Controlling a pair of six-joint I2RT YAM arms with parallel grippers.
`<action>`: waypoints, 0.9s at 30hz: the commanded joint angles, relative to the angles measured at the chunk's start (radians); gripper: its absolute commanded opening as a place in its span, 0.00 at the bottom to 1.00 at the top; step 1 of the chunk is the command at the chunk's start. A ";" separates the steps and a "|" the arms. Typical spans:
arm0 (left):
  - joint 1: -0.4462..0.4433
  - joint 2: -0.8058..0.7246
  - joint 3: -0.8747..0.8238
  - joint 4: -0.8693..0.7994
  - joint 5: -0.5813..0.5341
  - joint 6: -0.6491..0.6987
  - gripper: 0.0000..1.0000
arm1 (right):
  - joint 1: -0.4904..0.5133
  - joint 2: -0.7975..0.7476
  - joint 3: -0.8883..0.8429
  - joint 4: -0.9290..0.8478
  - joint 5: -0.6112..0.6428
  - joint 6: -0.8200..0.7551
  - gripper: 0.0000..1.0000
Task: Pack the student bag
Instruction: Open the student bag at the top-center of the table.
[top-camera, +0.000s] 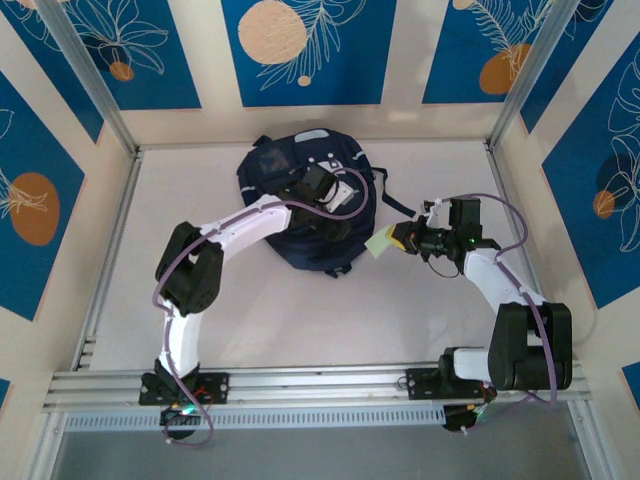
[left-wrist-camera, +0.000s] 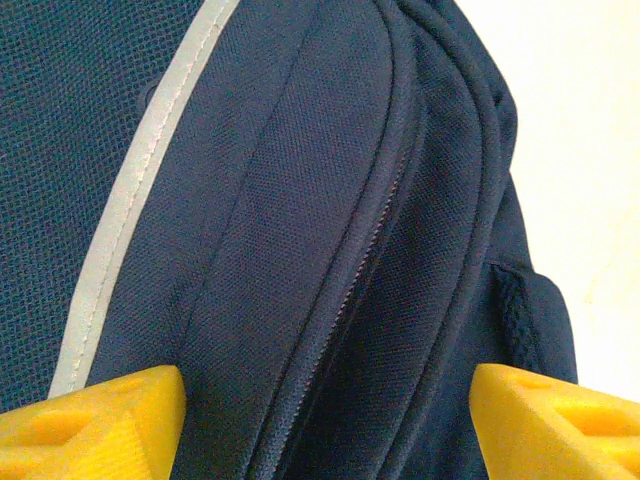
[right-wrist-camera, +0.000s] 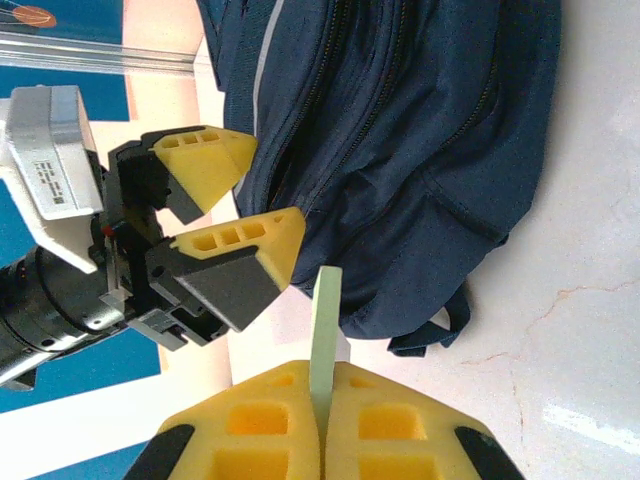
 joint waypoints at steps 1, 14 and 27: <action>0.030 -0.047 0.031 -0.012 0.046 -0.007 0.75 | 0.007 0.011 0.003 0.018 -0.028 0.014 0.00; 0.052 0.023 0.010 0.026 -0.074 0.037 0.63 | 0.016 0.035 0.011 0.036 -0.028 0.018 0.00; 0.052 0.071 0.037 -0.026 -0.076 0.059 0.28 | 0.047 0.050 0.028 0.090 -0.011 0.055 0.00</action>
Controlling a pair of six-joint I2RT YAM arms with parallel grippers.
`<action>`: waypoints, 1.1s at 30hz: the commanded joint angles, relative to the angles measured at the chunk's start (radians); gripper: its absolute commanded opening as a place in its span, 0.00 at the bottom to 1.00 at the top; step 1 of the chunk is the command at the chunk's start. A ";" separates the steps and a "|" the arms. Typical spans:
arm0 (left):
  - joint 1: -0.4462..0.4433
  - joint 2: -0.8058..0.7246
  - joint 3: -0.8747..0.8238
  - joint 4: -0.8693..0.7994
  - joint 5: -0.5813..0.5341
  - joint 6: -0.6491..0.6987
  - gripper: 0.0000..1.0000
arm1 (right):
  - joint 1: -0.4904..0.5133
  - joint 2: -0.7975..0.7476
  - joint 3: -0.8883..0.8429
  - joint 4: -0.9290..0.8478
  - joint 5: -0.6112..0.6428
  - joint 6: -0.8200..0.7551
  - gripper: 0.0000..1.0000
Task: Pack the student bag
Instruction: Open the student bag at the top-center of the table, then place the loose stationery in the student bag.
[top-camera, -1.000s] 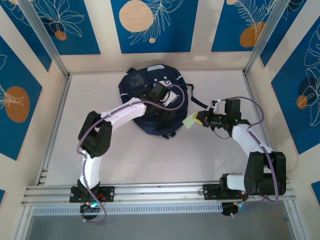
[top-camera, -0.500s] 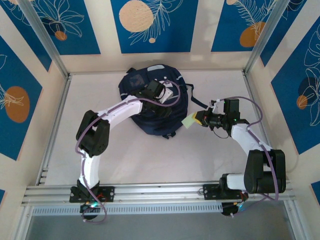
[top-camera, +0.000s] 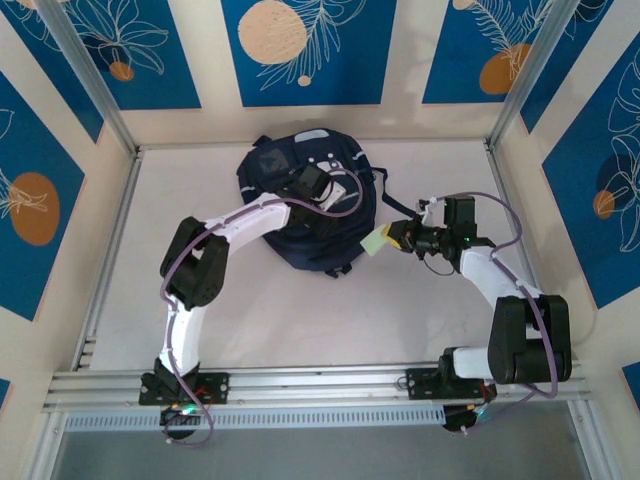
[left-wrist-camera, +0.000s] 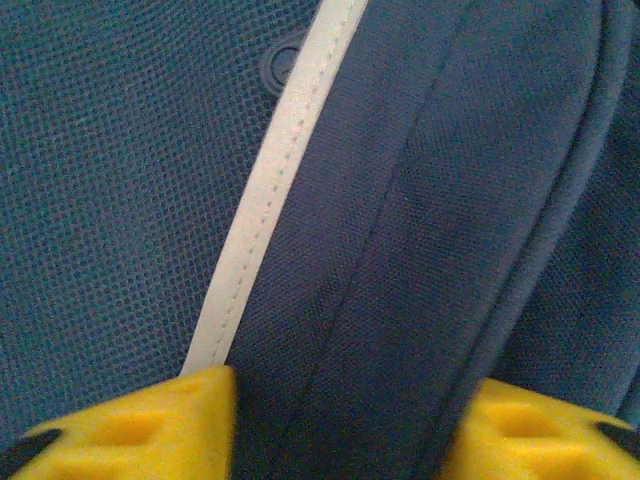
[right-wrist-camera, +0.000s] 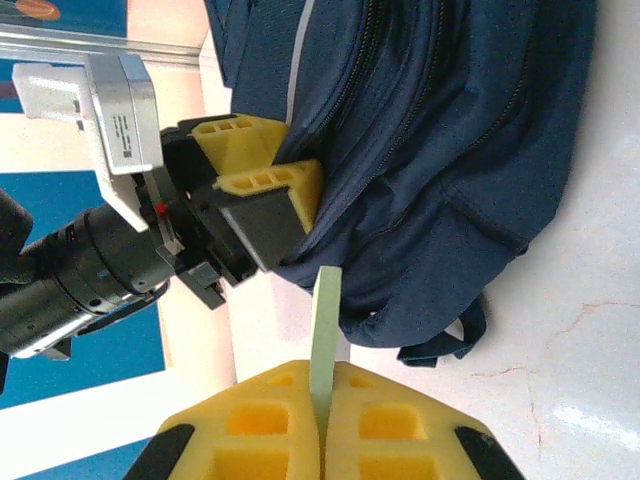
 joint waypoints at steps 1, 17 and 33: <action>0.017 0.006 0.043 -0.046 0.002 0.016 0.15 | 0.014 0.014 0.031 0.023 -0.010 0.020 0.00; 0.036 -0.142 0.166 -0.087 0.386 -0.310 0.00 | 0.140 0.128 0.050 0.373 0.056 0.299 0.00; 0.034 -0.199 0.083 0.094 0.478 -0.501 0.00 | 0.299 0.446 0.234 0.439 0.331 0.396 0.04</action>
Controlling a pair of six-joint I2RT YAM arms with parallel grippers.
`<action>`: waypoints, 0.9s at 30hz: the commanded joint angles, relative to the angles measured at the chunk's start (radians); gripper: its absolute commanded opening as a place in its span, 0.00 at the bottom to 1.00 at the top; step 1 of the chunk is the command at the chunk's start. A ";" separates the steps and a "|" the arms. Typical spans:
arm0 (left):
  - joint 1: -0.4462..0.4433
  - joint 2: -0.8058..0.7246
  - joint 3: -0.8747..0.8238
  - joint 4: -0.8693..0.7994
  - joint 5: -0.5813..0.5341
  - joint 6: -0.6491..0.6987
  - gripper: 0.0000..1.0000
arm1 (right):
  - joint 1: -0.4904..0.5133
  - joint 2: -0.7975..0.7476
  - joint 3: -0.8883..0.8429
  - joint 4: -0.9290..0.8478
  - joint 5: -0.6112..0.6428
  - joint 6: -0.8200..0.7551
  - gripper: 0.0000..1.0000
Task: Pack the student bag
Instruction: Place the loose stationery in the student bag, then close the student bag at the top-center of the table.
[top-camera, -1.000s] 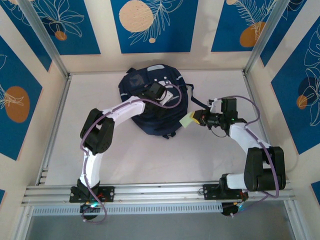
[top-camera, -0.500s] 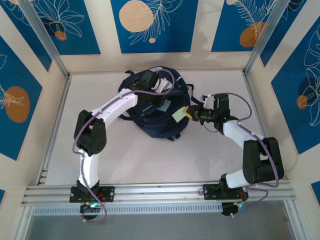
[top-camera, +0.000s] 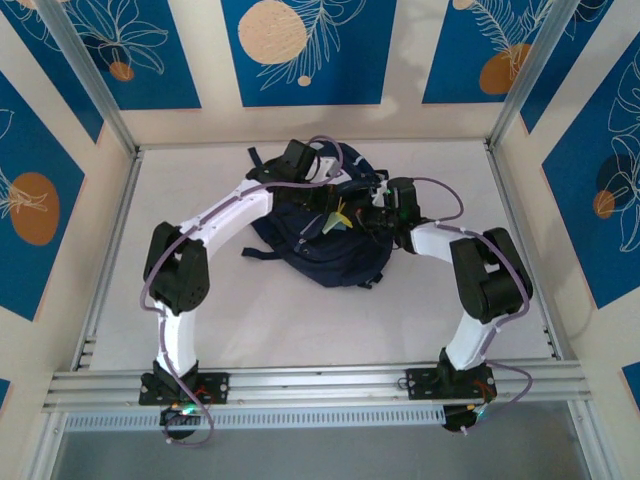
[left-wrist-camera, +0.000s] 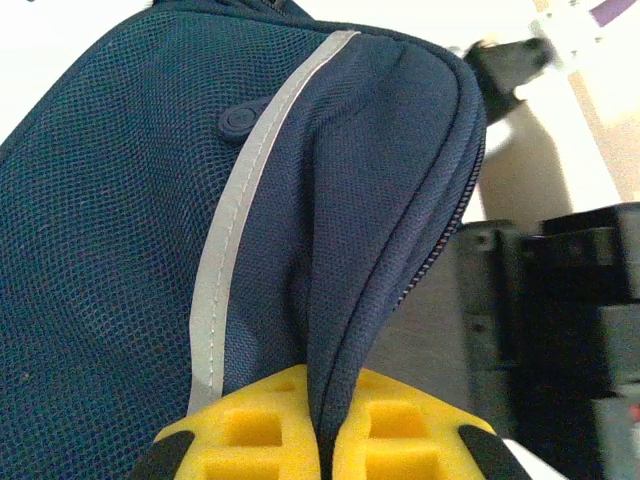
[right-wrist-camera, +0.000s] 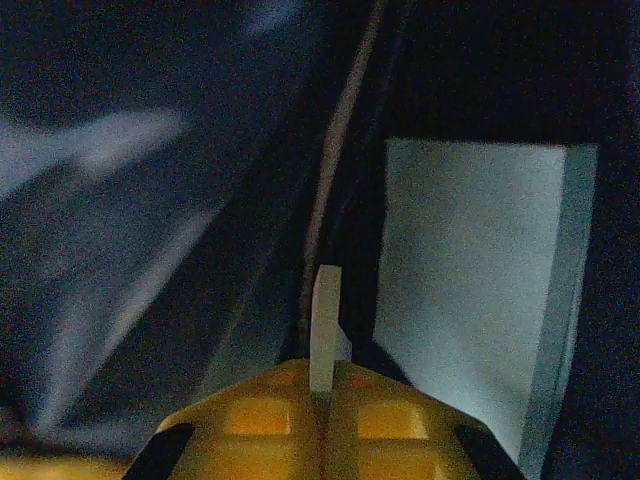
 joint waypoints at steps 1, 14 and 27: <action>-0.009 -0.097 -0.003 0.131 0.080 -0.061 0.00 | 0.007 0.019 0.040 -0.058 0.144 -0.005 0.07; -0.007 -0.084 -0.073 0.198 0.033 -0.105 0.00 | -0.001 -0.224 0.183 -0.787 0.435 -0.435 0.62; 0.086 -0.274 -0.384 0.339 -0.106 -0.206 0.79 | 0.223 -0.381 0.129 -0.947 0.536 -0.449 0.63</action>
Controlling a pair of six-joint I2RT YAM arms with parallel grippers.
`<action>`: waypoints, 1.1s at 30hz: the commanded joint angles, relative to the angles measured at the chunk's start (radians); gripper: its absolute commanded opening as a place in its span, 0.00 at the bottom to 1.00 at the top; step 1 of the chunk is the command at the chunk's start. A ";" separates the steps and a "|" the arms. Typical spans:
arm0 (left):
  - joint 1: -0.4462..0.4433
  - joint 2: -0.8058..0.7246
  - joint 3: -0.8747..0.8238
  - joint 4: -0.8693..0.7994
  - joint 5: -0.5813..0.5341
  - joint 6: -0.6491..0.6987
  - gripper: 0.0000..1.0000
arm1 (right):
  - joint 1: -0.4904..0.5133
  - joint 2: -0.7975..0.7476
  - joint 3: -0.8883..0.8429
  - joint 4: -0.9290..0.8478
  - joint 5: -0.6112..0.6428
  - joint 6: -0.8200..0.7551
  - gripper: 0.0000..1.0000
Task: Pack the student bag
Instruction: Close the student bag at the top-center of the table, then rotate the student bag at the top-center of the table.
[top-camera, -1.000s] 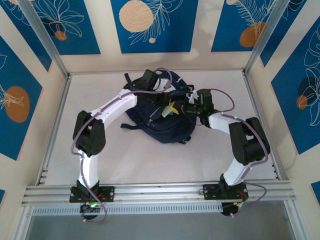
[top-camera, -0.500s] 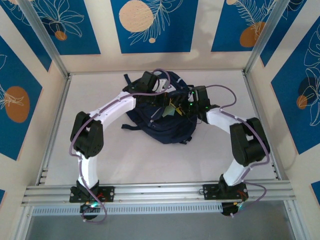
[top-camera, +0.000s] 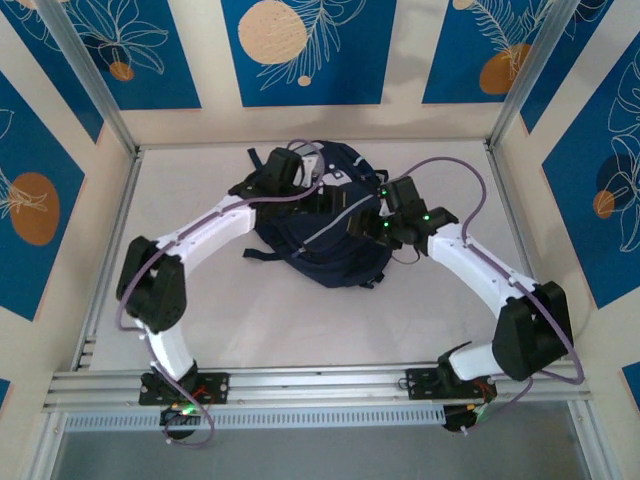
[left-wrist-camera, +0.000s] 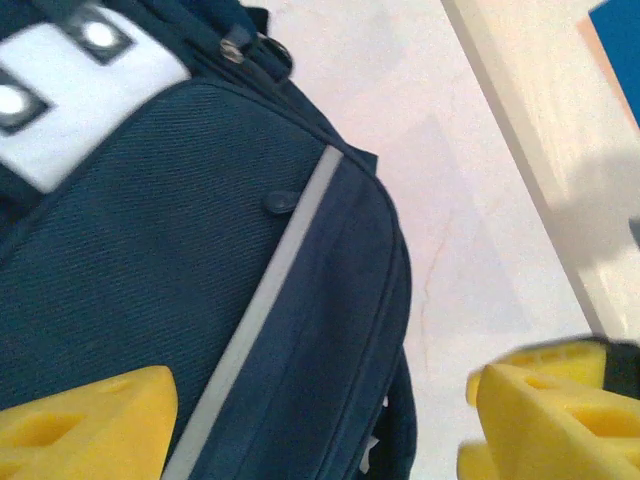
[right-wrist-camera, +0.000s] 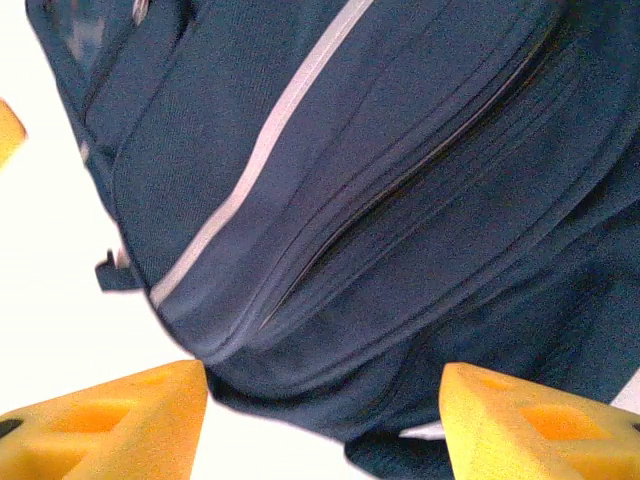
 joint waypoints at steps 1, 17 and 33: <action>0.073 -0.083 -0.128 0.093 -0.053 -0.062 0.79 | 0.093 0.004 -0.010 -0.021 0.063 0.083 0.63; 0.204 0.021 -0.350 0.350 0.093 -0.159 0.77 | 0.279 0.267 0.126 0.007 0.311 0.225 0.60; 0.117 0.136 -0.448 0.576 0.312 -0.214 0.14 | 0.068 0.382 0.131 0.094 0.326 0.084 0.36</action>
